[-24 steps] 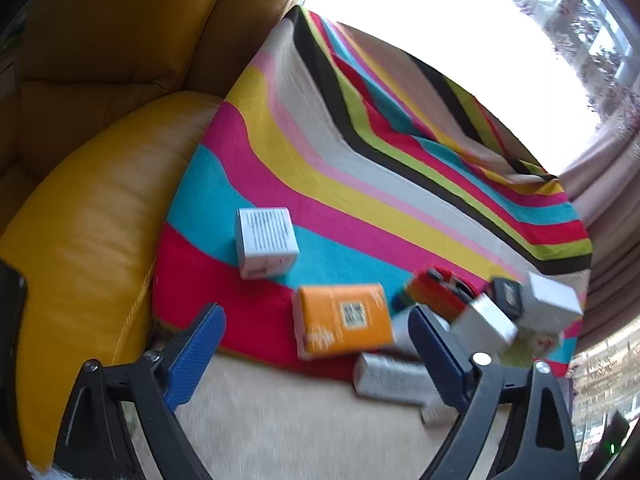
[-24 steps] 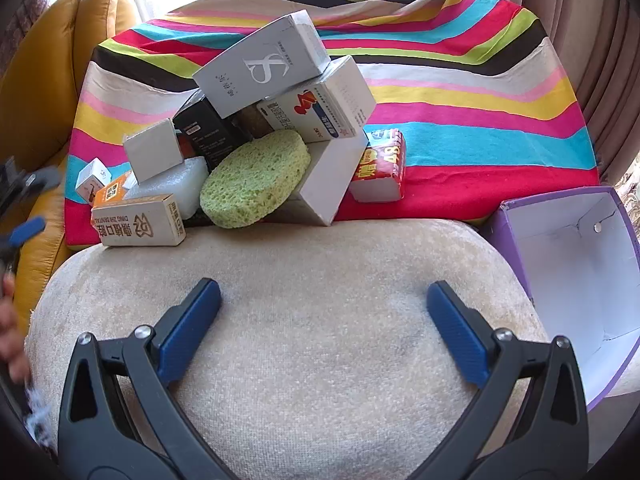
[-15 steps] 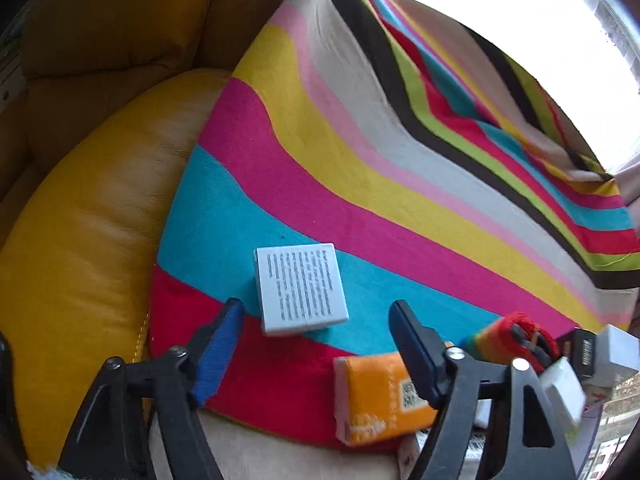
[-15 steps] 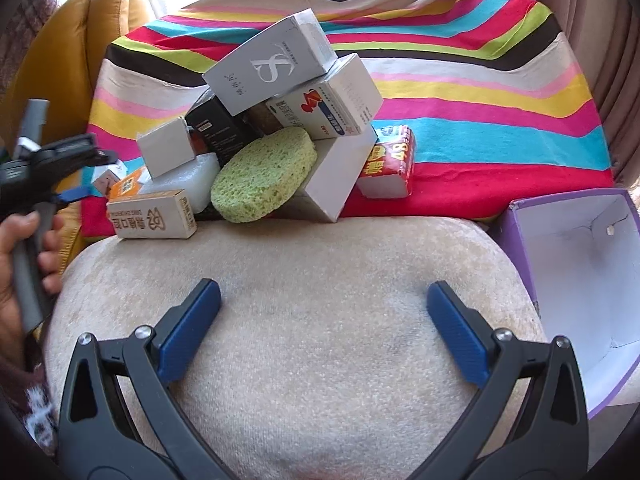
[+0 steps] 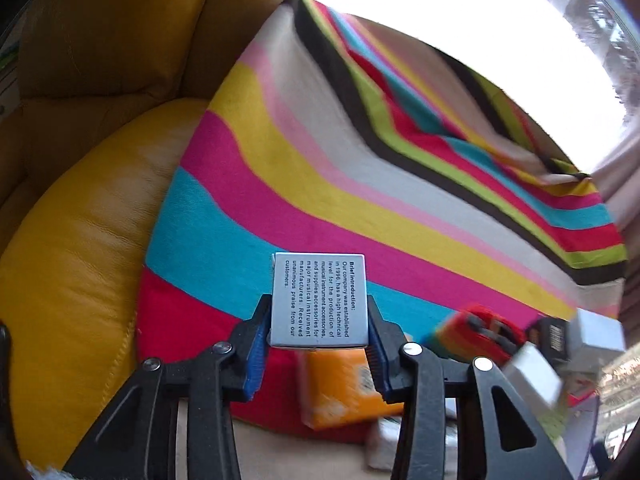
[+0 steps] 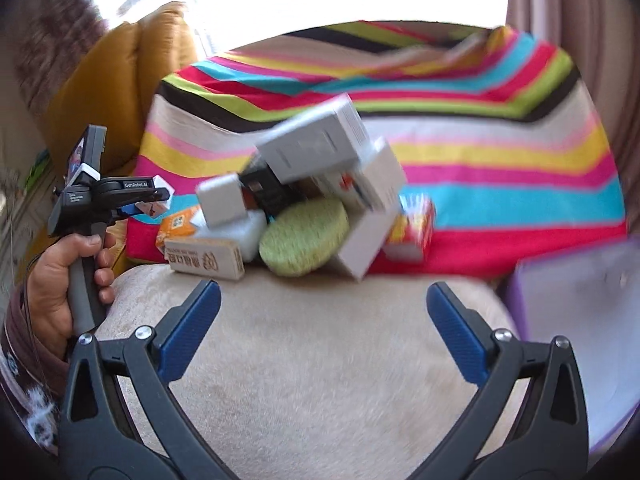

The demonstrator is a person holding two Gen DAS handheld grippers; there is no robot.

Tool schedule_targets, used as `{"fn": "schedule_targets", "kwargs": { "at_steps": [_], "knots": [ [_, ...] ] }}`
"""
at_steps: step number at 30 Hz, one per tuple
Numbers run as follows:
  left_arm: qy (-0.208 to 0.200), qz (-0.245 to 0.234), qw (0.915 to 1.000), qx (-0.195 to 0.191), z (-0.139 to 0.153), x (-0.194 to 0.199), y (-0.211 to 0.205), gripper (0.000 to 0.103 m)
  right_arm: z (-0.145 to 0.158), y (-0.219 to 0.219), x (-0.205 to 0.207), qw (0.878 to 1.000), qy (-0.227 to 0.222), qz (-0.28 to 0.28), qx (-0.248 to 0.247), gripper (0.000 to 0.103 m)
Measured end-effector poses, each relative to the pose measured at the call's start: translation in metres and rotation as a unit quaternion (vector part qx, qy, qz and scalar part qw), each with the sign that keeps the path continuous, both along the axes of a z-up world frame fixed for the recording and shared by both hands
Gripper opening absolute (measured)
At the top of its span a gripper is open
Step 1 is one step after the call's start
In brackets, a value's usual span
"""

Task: Organize objects
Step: 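Grasp the small white printed box with the left gripper, then carry the white box toward the purple box while the right gripper grasps a tall white box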

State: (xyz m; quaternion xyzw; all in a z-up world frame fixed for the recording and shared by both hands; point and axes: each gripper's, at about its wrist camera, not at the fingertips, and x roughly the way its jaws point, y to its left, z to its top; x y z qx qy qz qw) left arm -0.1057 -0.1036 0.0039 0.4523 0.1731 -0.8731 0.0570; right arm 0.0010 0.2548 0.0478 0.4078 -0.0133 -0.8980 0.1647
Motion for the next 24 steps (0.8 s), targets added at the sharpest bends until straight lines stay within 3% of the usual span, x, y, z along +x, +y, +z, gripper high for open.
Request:
{"fn": "schedule_targets", "kwargs": {
  "at_steps": [4,7,11,17,24],
  "knots": [
    [0.045,-0.021,0.9986,0.019,0.017,0.024,0.023,0.043,0.014,0.006,-0.016,1.0,0.027,0.01,-0.01,0.103],
    [0.078,-0.036,0.9956,0.038,0.028,0.045,0.034,0.043,0.026,0.003,-0.03,0.997,0.053,0.057,0.007,0.103],
    [0.103,-0.057,0.9921,0.045,0.03,0.061,0.048,0.043,0.034,-0.007,-0.053,0.987,0.074,0.131,0.064,0.103],
    [0.113,-0.053,0.9906,0.056,0.03,0.07,0.045,0.043,0.037,-0.019,-0.094,0.966,0.068,0.237,0.079,0.103],
    [0.106,-0.053,0.9909,0.064,0.024,0.067,0.043,0.043,0.015,-0.03,-0.133,0.95,0.017,0.297,0.094,0.075]
  ]
}}
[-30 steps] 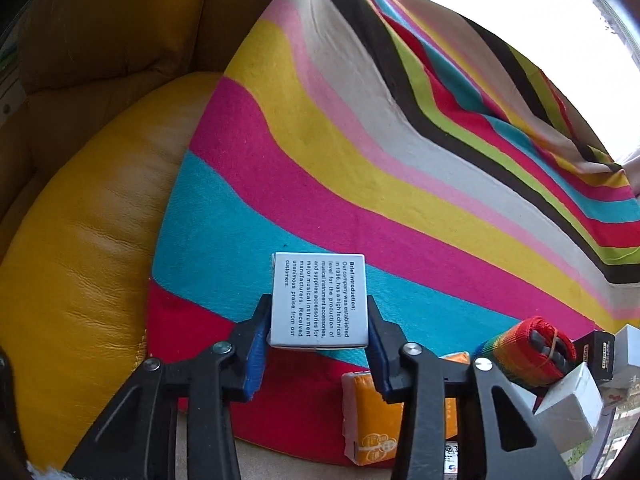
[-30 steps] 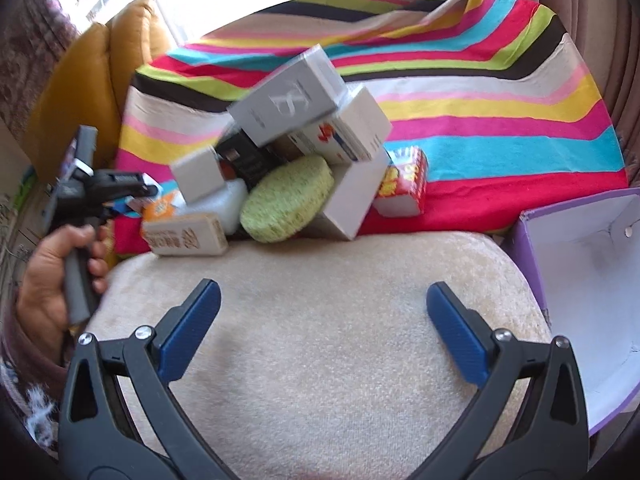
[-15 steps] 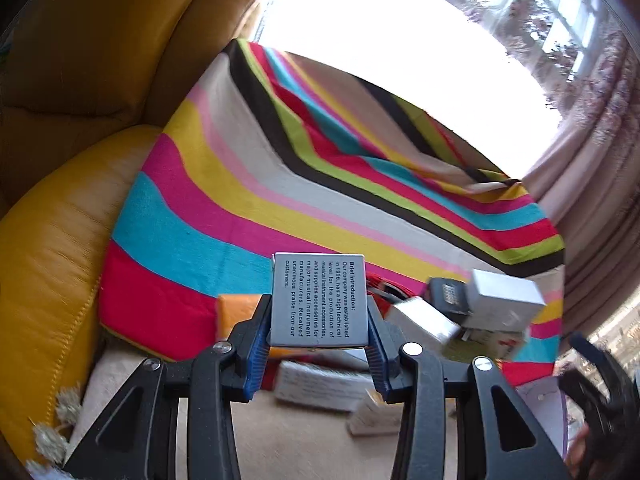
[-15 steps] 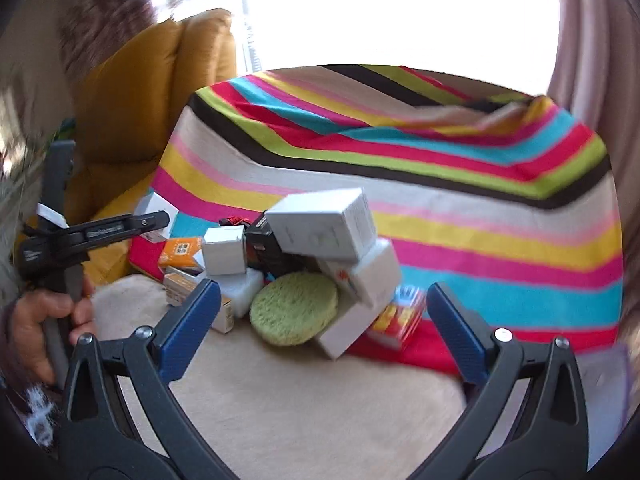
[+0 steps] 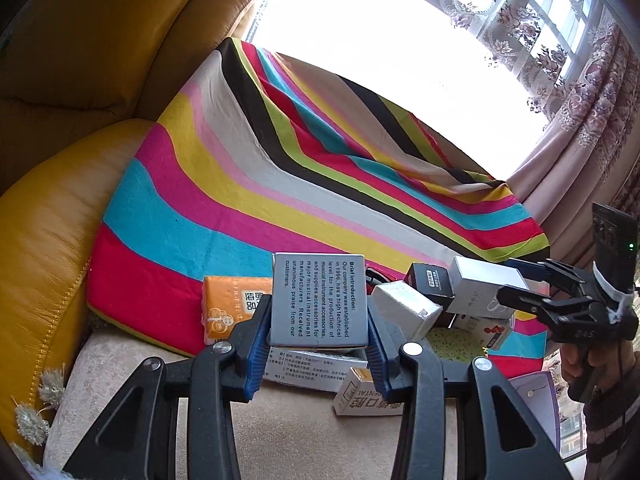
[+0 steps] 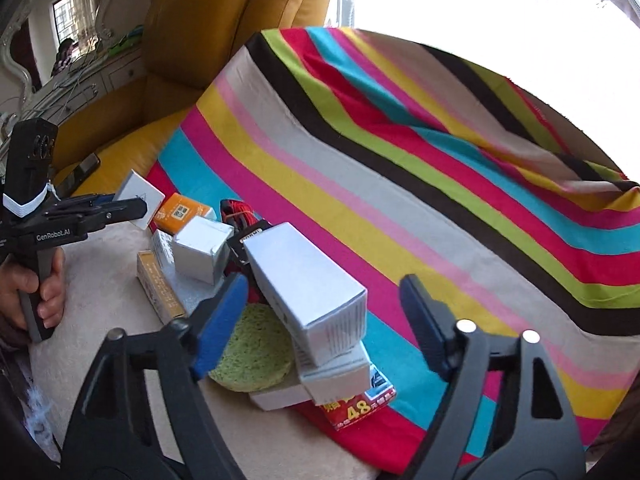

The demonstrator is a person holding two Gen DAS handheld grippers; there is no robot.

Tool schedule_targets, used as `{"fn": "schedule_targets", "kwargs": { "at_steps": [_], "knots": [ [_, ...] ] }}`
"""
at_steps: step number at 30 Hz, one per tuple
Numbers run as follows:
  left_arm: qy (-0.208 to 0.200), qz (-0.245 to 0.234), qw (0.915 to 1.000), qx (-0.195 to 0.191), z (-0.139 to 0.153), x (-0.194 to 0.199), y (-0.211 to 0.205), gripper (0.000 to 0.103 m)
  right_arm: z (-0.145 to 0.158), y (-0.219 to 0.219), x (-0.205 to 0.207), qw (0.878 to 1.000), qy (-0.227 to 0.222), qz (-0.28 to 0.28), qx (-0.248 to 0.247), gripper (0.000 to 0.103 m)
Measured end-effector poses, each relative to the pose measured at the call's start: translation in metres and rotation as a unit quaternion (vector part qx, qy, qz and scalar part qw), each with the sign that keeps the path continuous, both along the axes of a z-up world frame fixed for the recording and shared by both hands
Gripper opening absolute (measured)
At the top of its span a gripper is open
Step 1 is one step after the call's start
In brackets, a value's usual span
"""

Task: Organize objects
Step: 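Carry the white box toward the purple box while the right gripper grasps a tall white box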

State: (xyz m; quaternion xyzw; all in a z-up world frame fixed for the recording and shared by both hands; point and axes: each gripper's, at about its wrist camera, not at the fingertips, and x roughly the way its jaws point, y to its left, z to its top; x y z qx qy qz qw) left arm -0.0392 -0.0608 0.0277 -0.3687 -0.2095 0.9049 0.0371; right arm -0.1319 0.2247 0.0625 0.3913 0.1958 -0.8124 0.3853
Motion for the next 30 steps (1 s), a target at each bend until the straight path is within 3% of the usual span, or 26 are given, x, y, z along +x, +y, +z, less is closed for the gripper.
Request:
{"fn": "schedule_targets", "kwargs": {
  "at_steps": [6,11,19,25,30],
  "knots": [
    [-0.005,0.0,1.0,0.002,-0.005,-0.001,0.002,0.043,-0.007,-0.005,-0.005,1.0,-0.011,0.019,0.01,0.055],
    [-0.001,0.001,1.0,-0.003,-0.004,0.001,0.003,0.043,0.001,0.001,0.003,1.0,-0.001,0.005,-0.019,0.041],
    [0.014,0.005,0.9997,-0.019,0.003,0.005,0.007,0.043,0.013,0.025,0.022,0.996,0.029,-0.047,-0.076,0.04],
    [0.02,-0.005,0.9995,-0.024,0.009,0.011,0.018,0.043,0.025,0.057,0.047,0.984,0.045,-0.113,-0.131,0.04],
    [0.026,-0.027,0.9989,-0.028,0.016,0.018,0.041,0.043,0.024,0.095,0.074,0.969,0.058,-0.189,-0.148,0.04]
  ]
}}
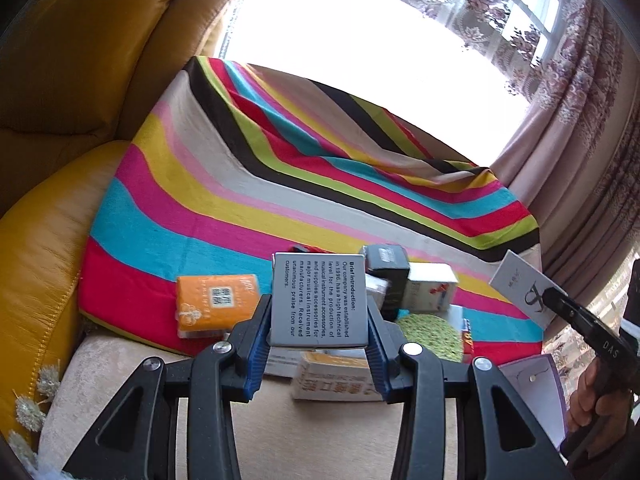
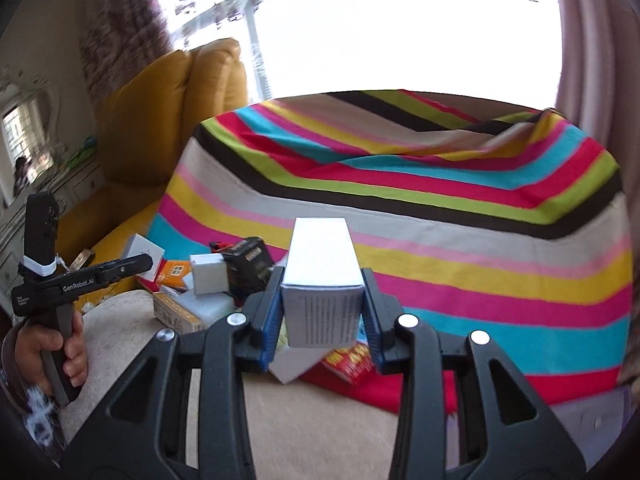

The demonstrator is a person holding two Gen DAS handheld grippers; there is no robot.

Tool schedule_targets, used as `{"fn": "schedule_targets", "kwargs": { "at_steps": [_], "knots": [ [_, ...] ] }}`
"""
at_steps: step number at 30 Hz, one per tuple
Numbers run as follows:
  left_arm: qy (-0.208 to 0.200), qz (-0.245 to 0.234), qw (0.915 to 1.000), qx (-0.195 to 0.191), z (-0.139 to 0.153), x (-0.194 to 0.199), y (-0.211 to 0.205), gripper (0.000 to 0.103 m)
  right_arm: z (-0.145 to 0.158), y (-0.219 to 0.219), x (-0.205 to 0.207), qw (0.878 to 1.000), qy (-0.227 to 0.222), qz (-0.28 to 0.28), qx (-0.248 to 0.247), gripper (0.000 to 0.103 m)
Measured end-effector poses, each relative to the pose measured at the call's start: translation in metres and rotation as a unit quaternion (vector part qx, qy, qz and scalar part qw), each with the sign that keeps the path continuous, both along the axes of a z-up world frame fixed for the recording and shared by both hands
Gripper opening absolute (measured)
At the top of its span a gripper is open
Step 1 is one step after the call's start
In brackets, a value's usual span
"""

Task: Organize objects
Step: 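Carry the white box toward the purple box while the right gripper grasps a tall white box, then release both white boxes into the purple storage box with both grippers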

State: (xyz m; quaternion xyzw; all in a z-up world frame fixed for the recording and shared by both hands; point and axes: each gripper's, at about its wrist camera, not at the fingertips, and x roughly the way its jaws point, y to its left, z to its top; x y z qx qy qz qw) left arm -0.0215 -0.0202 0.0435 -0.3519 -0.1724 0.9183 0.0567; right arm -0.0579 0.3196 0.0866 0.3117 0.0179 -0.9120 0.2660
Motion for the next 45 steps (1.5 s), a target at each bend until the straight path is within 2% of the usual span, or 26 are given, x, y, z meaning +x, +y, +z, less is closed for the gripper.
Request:
{"fn": "schedule_targets", "kwargs": {
  "at_steps": [9,15,22,28,34,36,38,41,43,45],
  "knots": [
    [0.006,-0.068,0.9976,-0.012,0.01,0.01,0.062,0.043,-0.014,0.071,0.053,0.993,-0.018,-0.113,0.003,0.04],
    [0.0,-0.139,0.9902,-0.017,0.013,0.014,0.122,0.043,-0.035,0.11,0.085,0.98,-0.047,-0.195,0.014,0.04],
    [-0.036,-0.233,0.9719,-0.011,0.002,0.009,0.202,0.043,-0.059,0.145,0.101,0.957,-0.083,-0.278,0.028,0.04],
    [-0.076,-0.302,0.9503,-0.009,-0.013,0.003,0.271,0.043,-0.071,0.161,0.106,0.944,-0.099,-0.312,0.027,0.04],
    [-0.105,-0.342,0.9339,-0.009,-0.023,0.0,0.312,0.044,-0.077,0.182,0.111,0.93,-0.117,-0.348,0.017,0.041],
    [-0.116,-0.353,0.9284,-0.004,-0.025,-0.003,0.322,0.05,-0.079,0.186,0.111,0.926,-0.12,-0.357,0.018,0.041],
    [-0.12,-0.357,0.9264,-0.007,-0.027,-0.003,0.328,0.056,-0.078,0.189,0.112,0.925,-0.12,-0.36,0.016,0.041],
    [-0.122,-0.357,0.9262,-0.004,-0.028,-0.002,0.328,0.061,-0.077,0.189,0.114,0.923,-0.12,-0.366,0.011,0.052],
    [-0.124,-0.347,0.9295,0.006,-0.028,-0.004,0.322,0.063,-0.076,0.19,0.115,0.923,-0.118,-0.367,0.008,0.06],
    [-0.128,-0.337,0.9327,0.01,-0.029,-0.005,0.316,0.064,-0.076,0.189,0.115,0.923,-0.118,-0.366,0.005,0.064]
  ]
}}
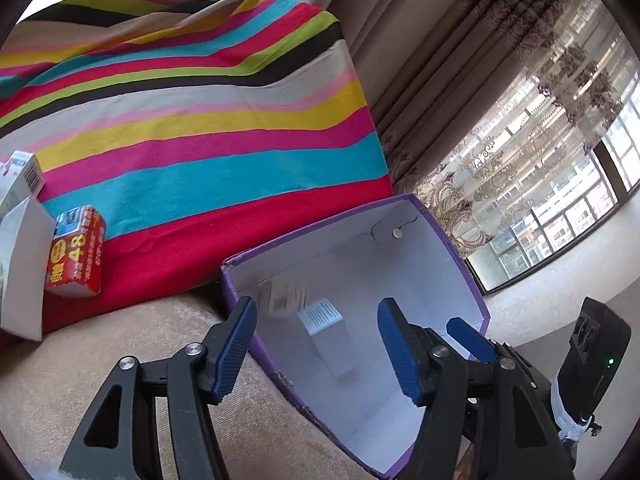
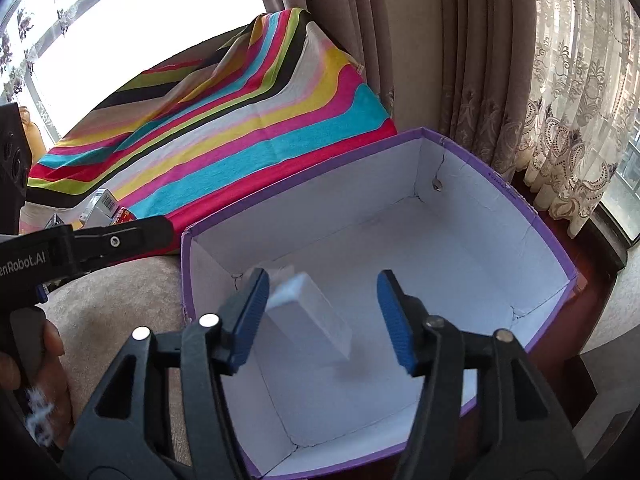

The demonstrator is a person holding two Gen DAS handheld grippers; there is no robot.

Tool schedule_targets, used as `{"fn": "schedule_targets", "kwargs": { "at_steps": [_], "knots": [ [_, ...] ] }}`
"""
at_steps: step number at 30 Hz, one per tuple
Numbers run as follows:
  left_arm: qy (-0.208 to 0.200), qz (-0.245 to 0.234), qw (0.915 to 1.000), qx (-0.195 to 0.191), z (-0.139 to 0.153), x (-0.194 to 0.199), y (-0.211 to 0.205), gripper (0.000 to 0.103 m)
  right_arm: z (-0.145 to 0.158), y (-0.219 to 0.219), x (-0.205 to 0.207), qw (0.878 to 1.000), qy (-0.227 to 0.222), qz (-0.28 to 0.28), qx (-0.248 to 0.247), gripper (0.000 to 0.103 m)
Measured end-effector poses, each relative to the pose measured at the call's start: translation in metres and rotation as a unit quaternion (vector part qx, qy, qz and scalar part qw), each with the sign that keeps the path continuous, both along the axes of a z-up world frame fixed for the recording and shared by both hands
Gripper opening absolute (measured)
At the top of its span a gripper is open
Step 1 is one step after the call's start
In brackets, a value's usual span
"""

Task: Organize objects
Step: 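Release both white boxes into the purple storage box with both grippers, then move both grippers back to the pile of boxes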

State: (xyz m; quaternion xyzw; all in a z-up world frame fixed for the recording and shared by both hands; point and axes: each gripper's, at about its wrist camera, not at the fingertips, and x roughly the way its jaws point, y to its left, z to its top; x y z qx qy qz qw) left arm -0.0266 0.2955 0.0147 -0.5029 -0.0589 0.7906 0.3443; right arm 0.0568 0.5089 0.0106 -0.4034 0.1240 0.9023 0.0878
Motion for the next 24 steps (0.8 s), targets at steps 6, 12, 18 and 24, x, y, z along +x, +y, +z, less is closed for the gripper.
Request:
{"fn": "schedule_targets", "kwargs": {
  "at_steps": [6,12,18,24],
  "knots": [
    [0.023,0.027,0.9994,-0.006,0.007,0.004,-0.027,0.065,0.004,-0.009,-0.003,1.0,0.007,0.015,-0.015,0.074],
    [0.073,0.048,0.996,-0.021,0.025,0.013,-0.059,0.065,0.013,-0.032,-0.006,0.999,0.017,0.036,-0.035,0.076],
    [0.095,0.093,0.991,-0.008,0.037,0.022,-0.119,0.065,0.018,-0.061,-0.01,0.995,0.027,0.076,-0.058,0.076],
    [0.097,0.17,0.9805,-0.011,0.037,0.03,-0.195,0.065,0.016,-0.088,-0.016,0.992,0.013,0.106,-0.073,0.076]
  ]
}}
